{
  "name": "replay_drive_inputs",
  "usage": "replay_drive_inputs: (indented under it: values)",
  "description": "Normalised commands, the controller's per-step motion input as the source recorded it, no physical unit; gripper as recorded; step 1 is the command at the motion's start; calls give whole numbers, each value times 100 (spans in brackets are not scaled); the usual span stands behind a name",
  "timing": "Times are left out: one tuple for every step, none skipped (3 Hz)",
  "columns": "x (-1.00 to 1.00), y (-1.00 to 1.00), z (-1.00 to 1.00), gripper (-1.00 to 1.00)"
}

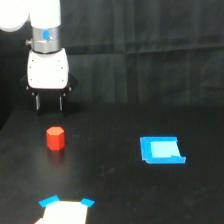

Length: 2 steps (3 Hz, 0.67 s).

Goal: Pick up the red object from the table

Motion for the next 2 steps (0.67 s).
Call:
replay_drive_inputs:
  values:
    - [-30, -100, -9, 99]
    - [-25, -100, 14, 45]
